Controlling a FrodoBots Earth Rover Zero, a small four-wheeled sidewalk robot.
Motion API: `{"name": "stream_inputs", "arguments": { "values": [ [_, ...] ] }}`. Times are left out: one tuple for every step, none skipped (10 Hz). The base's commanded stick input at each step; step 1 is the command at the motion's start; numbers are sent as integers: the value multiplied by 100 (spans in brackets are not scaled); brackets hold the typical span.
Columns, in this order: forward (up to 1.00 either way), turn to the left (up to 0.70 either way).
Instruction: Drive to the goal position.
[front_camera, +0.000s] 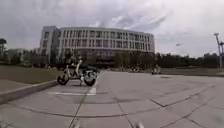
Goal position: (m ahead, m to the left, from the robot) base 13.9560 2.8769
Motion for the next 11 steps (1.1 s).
{"name": "stream_inputs", "arguments": {
  "values": [
    [45, 0],
    [45, 0],
    [45, 0],
    [45, 0],
    [45, 0],
    [45, 0],
    [45, -7],
    [45, -23],
    [45, -24],
    [45, -27],
    [45, -27]
  ]
}}
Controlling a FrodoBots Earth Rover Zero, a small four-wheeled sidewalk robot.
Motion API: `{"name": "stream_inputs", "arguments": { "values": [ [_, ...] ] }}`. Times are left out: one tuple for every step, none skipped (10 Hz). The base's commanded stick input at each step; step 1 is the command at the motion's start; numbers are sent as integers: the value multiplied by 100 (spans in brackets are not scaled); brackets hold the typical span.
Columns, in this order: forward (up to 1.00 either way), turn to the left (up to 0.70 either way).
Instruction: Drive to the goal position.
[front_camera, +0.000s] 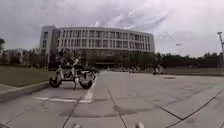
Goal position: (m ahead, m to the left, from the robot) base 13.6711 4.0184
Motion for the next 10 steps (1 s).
{"name": "stream_inputs", "arguments": {
  "values": [
    [45, -25],
    [45, -7],
    [45, 0],
    [45, 0],
    [45, 0],
    [45, 0],
    [45, 0],
    [45, 0],
    [45, 0],
    [45, 0]
  ]
}}
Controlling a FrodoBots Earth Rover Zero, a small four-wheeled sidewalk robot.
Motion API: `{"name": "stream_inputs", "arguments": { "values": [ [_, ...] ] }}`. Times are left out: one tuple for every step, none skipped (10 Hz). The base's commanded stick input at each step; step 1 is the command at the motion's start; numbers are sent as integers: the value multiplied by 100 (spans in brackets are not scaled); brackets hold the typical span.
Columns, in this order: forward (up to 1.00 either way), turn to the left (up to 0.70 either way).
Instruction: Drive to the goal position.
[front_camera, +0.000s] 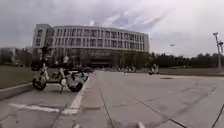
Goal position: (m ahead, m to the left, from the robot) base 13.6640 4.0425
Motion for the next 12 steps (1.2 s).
{"name": "stream_inputs", "arguments": {
  "values": [
    [45, 0],
    [45, 0],
    [45, 0],
    [45, 0],
    [45, 0],
    [45, 0],
    [45, 0],
    [45, 0],
    [45, 3],
    [45, 27],
    [45, 27],
    [45, 27]
  ]
}}
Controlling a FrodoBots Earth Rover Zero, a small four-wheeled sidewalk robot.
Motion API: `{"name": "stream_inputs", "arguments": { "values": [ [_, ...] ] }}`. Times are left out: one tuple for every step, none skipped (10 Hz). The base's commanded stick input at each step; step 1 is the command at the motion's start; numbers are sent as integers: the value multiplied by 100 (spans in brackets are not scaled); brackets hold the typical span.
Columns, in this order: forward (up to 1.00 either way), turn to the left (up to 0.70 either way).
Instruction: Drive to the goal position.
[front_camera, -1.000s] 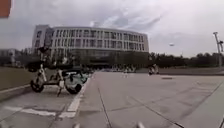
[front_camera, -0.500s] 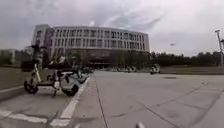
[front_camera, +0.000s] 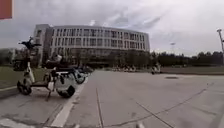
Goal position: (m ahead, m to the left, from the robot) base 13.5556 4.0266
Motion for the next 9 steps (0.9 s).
{"name": "stream_inputs", "arguments": {
  "values": [
    [45, 24],
    [45, 0],
    [45, 0],
    [45, 0],
    [45, 0],
    [45, 0],
    [45, 0],
    [45, 0],
    [45, 0]
  ]
}}
